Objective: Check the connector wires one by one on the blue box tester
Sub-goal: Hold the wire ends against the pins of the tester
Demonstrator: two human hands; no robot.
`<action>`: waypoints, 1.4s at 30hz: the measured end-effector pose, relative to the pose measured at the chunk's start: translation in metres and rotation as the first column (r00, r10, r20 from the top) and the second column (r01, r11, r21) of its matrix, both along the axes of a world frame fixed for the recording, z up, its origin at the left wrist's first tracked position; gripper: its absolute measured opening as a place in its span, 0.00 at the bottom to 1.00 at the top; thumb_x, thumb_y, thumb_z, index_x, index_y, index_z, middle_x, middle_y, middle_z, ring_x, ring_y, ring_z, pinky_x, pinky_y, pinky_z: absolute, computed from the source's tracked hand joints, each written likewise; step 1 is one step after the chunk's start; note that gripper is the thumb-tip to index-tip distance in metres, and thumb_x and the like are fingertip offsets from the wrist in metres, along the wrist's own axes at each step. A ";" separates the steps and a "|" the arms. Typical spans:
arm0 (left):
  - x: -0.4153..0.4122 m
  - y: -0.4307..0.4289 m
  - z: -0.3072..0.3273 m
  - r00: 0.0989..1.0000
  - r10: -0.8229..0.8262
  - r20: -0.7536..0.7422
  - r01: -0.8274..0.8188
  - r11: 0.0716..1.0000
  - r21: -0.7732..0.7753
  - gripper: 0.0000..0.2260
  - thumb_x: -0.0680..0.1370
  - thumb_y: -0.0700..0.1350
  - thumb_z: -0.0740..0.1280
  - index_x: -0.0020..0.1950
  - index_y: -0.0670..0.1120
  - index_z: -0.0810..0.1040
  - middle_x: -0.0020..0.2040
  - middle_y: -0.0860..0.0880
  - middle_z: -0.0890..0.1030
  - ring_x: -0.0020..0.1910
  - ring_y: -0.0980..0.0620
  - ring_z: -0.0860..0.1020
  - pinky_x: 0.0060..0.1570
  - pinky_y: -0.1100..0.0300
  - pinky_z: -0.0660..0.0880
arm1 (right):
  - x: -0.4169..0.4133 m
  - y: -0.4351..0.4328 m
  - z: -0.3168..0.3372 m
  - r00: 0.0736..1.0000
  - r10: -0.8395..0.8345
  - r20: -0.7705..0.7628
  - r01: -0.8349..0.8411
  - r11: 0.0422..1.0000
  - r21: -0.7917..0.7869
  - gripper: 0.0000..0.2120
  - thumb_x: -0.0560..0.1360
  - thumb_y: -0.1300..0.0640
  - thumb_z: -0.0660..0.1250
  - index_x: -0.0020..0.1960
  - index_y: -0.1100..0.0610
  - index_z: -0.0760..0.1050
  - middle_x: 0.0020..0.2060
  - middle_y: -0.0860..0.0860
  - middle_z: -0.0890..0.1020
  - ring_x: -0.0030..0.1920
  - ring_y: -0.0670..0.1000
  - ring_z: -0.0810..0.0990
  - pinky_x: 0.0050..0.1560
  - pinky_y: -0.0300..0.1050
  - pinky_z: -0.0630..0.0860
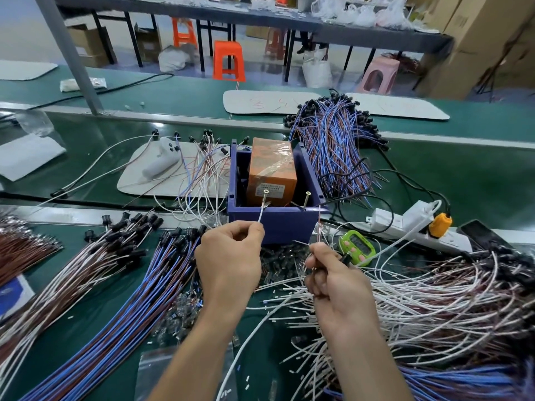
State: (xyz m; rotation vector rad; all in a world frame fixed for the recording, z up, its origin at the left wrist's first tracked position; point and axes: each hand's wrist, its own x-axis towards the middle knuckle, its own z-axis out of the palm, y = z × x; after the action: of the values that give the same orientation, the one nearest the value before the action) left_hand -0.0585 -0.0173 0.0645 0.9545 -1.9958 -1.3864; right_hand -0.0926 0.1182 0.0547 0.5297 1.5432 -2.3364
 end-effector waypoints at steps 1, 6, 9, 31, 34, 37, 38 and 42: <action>0.000 0.000 0.000 1.000 0.001 -0.001 -0.001 1.000 0.000 0.15 0.75 0.52 0.74 0.28 0.60 0.80 0.27 0.62 0.80 0.27 0.62 0.78 0.27 0.68 0.68 | 0.000 0.000 0.000 1.000 0.000 -0.001 0.000 1.000 -0.002 0.07 0.78 0.63 0.70 0.42 0.62 0.80 0.27 0.54 0.78 0.20 0.46 0.62 0.23 0.37 0.65; 0.000 -0.001 -0.001 1.000 0.000 -0.009 0.000 1.000 0.010 0.12 0.75 0.52 0.74 0.31 0.57 0.82 0.26 0.62 0.80 0.25 0.62 0.78 0.26 0.69 0.68 | -0.002 -0.004 0.001 0.999 0.044 -0.016 -0.044 0.999 0.015 0.07 0.78 0.63 0.71 0.42 0.61 0.78 0.25 0.54 0.77 0.22 0.47 0.63 0.25 0.38 0.64; 0.000 -0.002 -0.002 1.000 -0.013 -0.008 0.013 1.000 0.000 0.12 0.76 0.53 0.73 0.31 0.57 0.83 0.28 0.62 0.81 0.27 0.62 0.79 0.27 0.68 0.68 | -0.002 -0.005 0.001 0.996 0.082 -0.018 -0.082 0.996 0.030 0.05 0.78 0.63 0.71 0.45 0.64 0.78 0.26 0.55 0.77 0.21 0.47 0.63 0.25 0.38 0.63; 0.039 0.028 0.012 0.830 -0.486 -0.276 0.550 0.623 0.556 0.07 0.67 0.51 0.75 0.42 0.50 0.90 0.37 0.51 0.86 0.39 0.56 0.82 0.46 0.61 0.78 | 0.049 0.031 0.024 0.946 0.300 -0.123 -0.291 0.953 0.081 0.15 0.78 0.65 0.69 0.34 0.55 0.82 0.26 0.56 0.76 0.25 0.49 0.64 0.27 0.41 0.60; 0.041 0.040 0.015 0.809 -0.513 -0.285 0.578 0.612 0.540 0.08 0.65 0.51 0.76 0.41 0.49 0.89 0.33 0.51 0.83 0.35 0.56 0.78 0.44 0.61 0.75 | 0.054 0.048 0.028 0.962 0.246 -0.120 -0.233 0.966 0.111 0.13 0.79 0.64 0.68 0.37 0.58 0.84 0.30 0.58 0.80 0.23 0.48 0.63 0.25 0.39 0.59; 0.036 0.053 0.015 0.875 -0.416 -0.246 0.480 0.690 0.542 0.07 0.75 0.43 0.74 0.36 0.48 0.88 0.30 0.51 0.78 0.31 0.55 0.74 0.44 0.59 0.74 | 0.058 0.075 0.034 0.989 0.098 -0.109 -0.100 0.995 -0.014 0.13 0.82 0.63 0.63 0.44 0.64 0.84 0.39 0.62 0.85 0.26 0.49 0.72 0.26 0.38 0.71; 0.035 0.056 0.015 0.894 -0.383 -0.231 0.444 0.699 0.561 0.11 0.77 0.42 0.73 0.34 0.47 0.87 0.30 0.50 0.77 0.31 0.54 0.73 0.46 0.58 0.74 | 0.057 0.087 0.036 0.994 0.043 -0.104 -0.051 0.996 -0.079 0.14 0.83 0.61 0.62 0.46 0.66 0.84 0.41 0.63 0.85 0.29 0.51 0.76 0.29 0.40 0.76; 0.032 0.071 0.012 0.901 -0.369 -0.229 0.425 0.645 0.635 0.12 0.77 0.42 0.72 0.34 0.48 0.87 0.33 0.51 0.78 0.32 0.53 0.75 0.51 0.50 0.75 | 0.045 0.139 0.045 0.983 -0.119 -0.143 0.097 0.984 -0.149 0.15 0.84 0.56 0.59 0.51 0.66 0.80 0.44 0.64 0.85 0.41 0.58 0.87 0.38 0.46 0.83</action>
State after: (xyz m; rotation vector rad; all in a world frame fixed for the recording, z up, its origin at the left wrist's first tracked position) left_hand -0.0263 0.0540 0.0769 0.7173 -1.7012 -2.4742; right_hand -0.0473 0.2567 0.0999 0.4209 1.4280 -2.5999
